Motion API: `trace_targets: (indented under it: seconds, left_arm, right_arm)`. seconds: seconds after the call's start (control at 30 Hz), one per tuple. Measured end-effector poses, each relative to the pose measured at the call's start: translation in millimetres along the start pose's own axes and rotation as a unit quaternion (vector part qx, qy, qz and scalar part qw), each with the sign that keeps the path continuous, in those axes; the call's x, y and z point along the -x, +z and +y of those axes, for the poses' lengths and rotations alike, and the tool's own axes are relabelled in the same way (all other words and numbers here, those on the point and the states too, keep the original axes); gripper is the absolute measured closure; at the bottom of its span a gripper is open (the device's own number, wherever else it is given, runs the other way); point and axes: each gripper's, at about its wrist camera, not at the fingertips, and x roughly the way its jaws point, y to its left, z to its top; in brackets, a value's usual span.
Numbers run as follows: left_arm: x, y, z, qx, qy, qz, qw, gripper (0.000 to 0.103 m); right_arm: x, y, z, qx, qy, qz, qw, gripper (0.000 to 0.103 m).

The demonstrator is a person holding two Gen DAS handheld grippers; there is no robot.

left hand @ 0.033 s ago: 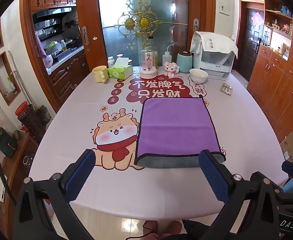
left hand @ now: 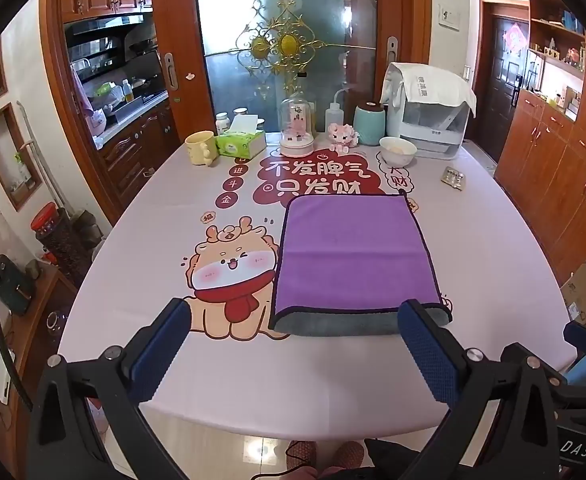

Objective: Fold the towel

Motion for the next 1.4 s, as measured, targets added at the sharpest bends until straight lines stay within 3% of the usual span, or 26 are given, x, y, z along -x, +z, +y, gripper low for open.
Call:
trace_targets:
  seconds: [1.17,1.4]
  left_arm:
    - [1.1,-5.9,6.9,0.004,0.014,0.0,0.9999,0.0]
    - [-2.9,-15.0,17.5,0.007,0.013,0.015,0.9998,0.0]
  right_arm:
    - [-1.6,0.6,2.4,0.001,-0.001,0.001,1.0,0.0]
    - [-1.6,-0.8,2.1,0.002,0.0,0.001,1.0,0.0]
